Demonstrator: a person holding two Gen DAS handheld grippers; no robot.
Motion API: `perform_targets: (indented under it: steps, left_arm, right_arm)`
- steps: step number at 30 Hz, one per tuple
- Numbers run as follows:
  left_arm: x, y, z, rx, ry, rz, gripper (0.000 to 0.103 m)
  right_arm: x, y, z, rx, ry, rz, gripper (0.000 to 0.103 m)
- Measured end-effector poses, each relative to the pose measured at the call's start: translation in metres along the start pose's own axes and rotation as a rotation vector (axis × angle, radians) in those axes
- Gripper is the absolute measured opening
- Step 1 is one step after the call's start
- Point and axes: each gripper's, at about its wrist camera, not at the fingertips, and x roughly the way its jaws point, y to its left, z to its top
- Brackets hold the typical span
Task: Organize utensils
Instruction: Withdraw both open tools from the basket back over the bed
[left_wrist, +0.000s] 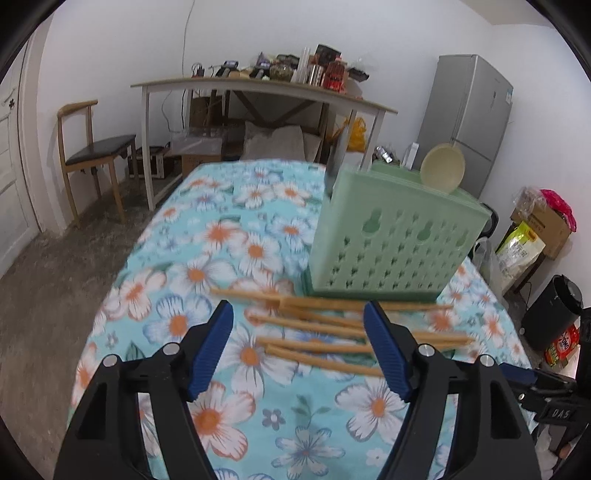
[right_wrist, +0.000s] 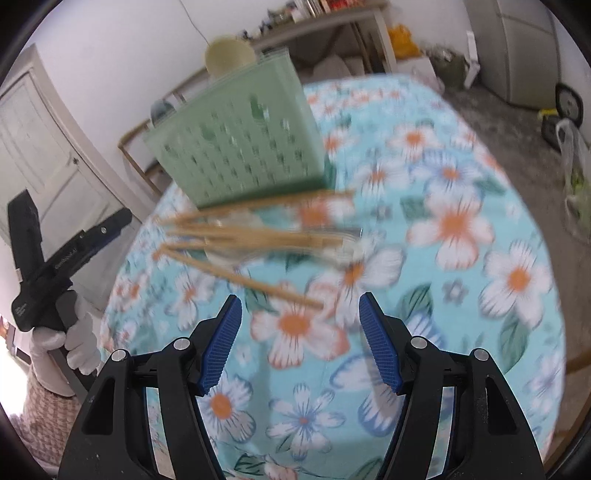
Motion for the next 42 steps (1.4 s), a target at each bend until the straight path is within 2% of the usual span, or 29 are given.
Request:
perform_targets:
  steps: [11,13,25,34,42]
  left_arm:
    - [0.023,0.014,-0.050,-0.020,0.144,0.057,0.074]
    - [0.027,0.019,-0.057,-0.044,0.161,0.059,0.075]
    - [0.030,0.017,-0.066,-0.007,0.131,0.044,0.081]
    - [0.031,0.015,-0.067,0.003,0.130,0.040,0.083]
    - [0.034,0.013,-0.067,0.016,0.132,0.020,0.090]
  right_arm:
    - [0.015,0.007,-0.023,-0.033,0.018,-0.014,0.069]
    - [0.014,0.007,-0.025,-0.045,0.011,-0.011,0.073]
    - [0.016,0.009,-0.030,-0.036,-0.033,0.011,0.083]
    - [0.024,0.023,-0.030,-0.073,-0.035,-0.061,0.089]
    - [0.030,0.029,-0.026,-0.072,-0.006,-0.092,0.094]
